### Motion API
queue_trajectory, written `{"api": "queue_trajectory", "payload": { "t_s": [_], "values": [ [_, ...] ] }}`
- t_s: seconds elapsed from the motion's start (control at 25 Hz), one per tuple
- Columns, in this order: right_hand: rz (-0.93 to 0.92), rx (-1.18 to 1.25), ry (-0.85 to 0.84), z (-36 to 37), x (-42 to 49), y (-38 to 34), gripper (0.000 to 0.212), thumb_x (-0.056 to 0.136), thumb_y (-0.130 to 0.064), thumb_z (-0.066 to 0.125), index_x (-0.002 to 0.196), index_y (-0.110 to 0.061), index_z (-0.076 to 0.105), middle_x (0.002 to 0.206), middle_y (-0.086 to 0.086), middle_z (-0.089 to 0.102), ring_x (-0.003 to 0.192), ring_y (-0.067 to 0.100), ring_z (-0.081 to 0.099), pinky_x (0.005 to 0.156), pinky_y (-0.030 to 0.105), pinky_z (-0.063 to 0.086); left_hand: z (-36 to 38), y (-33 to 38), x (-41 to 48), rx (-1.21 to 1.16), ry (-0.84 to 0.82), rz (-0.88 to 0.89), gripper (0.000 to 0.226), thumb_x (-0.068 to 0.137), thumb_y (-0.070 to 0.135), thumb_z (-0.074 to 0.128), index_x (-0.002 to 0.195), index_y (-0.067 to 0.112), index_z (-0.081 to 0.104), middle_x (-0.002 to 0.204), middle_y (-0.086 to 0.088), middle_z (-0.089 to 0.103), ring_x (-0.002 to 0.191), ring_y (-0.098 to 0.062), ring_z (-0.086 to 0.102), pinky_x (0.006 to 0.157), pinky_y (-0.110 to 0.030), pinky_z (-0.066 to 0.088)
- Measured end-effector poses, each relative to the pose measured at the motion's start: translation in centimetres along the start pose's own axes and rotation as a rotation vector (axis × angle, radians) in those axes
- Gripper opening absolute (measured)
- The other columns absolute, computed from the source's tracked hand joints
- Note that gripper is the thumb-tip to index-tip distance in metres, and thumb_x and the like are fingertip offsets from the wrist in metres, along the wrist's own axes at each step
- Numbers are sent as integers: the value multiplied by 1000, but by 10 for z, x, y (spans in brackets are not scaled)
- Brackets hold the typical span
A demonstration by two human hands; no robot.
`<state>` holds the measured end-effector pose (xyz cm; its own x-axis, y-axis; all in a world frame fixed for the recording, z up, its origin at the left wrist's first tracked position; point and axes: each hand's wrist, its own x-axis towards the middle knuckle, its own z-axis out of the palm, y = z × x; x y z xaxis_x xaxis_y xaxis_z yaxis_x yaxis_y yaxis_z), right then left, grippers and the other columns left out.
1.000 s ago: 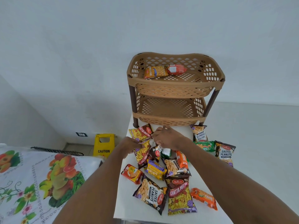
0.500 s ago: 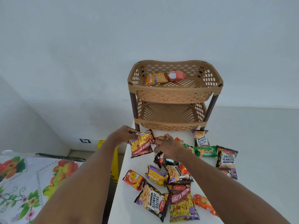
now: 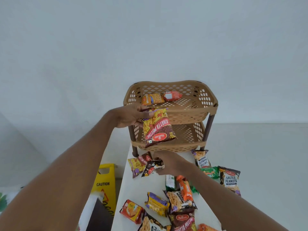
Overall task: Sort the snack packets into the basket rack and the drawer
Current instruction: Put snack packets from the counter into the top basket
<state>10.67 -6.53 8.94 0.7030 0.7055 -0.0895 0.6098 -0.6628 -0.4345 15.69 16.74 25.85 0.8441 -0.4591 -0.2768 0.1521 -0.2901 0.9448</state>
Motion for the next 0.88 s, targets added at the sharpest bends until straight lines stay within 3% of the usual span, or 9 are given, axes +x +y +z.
{"api": "queue_trajectory", "payload": {
  "t_s": [0.08,0.2,0.32,0.4,0.48,0.6,0.68,0.8,0.88],
  "values": [
    [42,88,62,-10,-5,3,51,88,-45,75,131,-25,55,127,-2,63,109,20,60,91,41,53,2,32,19,-40,48,77,54,92,30,73,139,4,64,132,-17,73,124,-30,71,98,-42,63],
    [101,156,165,-24,-16,13,60,89,-51,72,140,-29,51,137,-5,61,116,15,58,92,33,50,3,59,53,-97,256,182,47,98,26,73,135,-2,65,127,-22,74,117,-33,74,99,-44,62],
    [174,200,240,-39,-31,26,67,89,-55,70,146,-25,51,144,-2,60,127,20,58,105,40,50,-7,62,85,-172,481,204,43,99,20,74,131,-7,66,114,-20,77,84,-22,80,72,-33,67],
    [231,241,279,-48,-43,36,76,88,-59,70,152,-24,48,151,-4,55,135,17,54,111,39,47,-20,50,103,-133,581,138,41,98,17,75,132,-4,67,106,-16,77,80,-22,77,67,-35,67],
    [252,293,351,-60,-54,45,76,86,-62,70,150,-29,49,148,-12,57,131,9,55,107,35,50,-38,34,118,-4,606,10,35,97,16,77,125,-3,69,105,-17,75,88,-29,73,76,-42,65],
    [215,421,493,-83,-70,46,62,83,-62,72,138,-46,48,126,-37,62,115,-12,59,87,12,53,-63,16,126,346,481,-190,38,96,24,78,123,-2,69,115,-17,63,108,-32,63,101,-51,57],
    [199,528,567,-102,-73,43,52,86,-54,76,134,-48,55,117,-29,70,106,-3,68,81,17,56,-73,12,132,512,406,-223,46,98,29,76,134,2,68,127,-13,63,123,-35,63,109,-53,54],
    [177,615,709,-131,-64,35,39,90,-43,77,126,-44,62,112,-12,76,100,10,74,83,34,63,-70,12,141,791,384,-149,36,101,25,71,122,-3,71,108,-16,71,103,-35,68,94,-48,58],
    [154,663,789,-153,-49,28,37,90,-40,78,124,-39,62,110,-13,77,99,8,76,81,34,64,-66,14,146,999,499,-79,36,97,22,75,127,1,72,119,-17,74,107,-34,70,93,-46,56]
  ]
}}
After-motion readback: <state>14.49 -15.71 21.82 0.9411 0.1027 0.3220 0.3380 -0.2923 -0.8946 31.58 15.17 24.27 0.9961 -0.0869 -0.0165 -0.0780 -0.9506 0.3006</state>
